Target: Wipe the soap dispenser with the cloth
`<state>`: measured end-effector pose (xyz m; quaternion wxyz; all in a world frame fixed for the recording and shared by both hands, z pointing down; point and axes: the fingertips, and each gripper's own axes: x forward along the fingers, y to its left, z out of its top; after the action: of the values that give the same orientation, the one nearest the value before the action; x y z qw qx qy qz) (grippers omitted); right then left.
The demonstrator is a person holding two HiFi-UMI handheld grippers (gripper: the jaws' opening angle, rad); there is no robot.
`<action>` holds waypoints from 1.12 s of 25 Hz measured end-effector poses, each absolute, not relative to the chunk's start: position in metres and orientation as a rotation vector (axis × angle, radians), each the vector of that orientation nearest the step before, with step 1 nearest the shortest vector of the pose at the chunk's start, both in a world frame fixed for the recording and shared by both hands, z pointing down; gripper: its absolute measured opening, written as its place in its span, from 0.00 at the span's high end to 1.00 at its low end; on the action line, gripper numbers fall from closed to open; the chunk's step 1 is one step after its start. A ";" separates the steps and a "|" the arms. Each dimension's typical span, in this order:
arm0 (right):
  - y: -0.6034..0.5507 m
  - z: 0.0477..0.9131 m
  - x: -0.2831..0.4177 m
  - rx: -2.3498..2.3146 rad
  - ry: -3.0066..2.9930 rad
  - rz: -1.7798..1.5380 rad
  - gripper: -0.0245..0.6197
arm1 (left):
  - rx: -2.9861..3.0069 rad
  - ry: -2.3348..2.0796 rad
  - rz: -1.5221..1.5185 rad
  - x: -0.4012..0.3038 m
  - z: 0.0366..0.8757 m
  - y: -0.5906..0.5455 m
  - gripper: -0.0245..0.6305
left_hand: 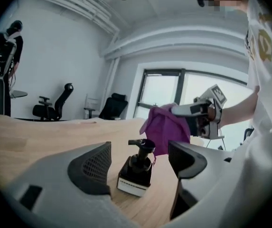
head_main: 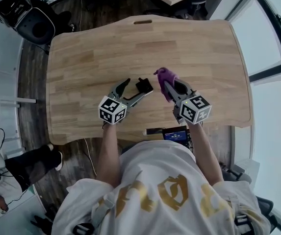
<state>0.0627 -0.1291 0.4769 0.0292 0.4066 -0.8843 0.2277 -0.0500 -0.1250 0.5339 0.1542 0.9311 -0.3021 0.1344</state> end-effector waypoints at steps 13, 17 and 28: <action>-0.122 0.456 0.055 1.414 -2.648 0.507 0.88 | 2.596 -1.338 0.207 -0.075 0.454 -0.135 0.95; -0.114 0.452 0.055 1.449 -2.632 0.470 0.88 | 2.541 -1.387 0.198 -0.081 0.450 -0.132 0.95; -0.106 0.453 0.067 1.518 -2.578 0.461 0.89 | 2.545 -1.380 0.251 -0.075 0.457 -0.118 0.95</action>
<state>0.0666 -0.1056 0.4530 0.0574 0.5006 -0.8503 0.1520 -0.0747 -0.1178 0.4575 0.1175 0.8698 -0.4715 0.0856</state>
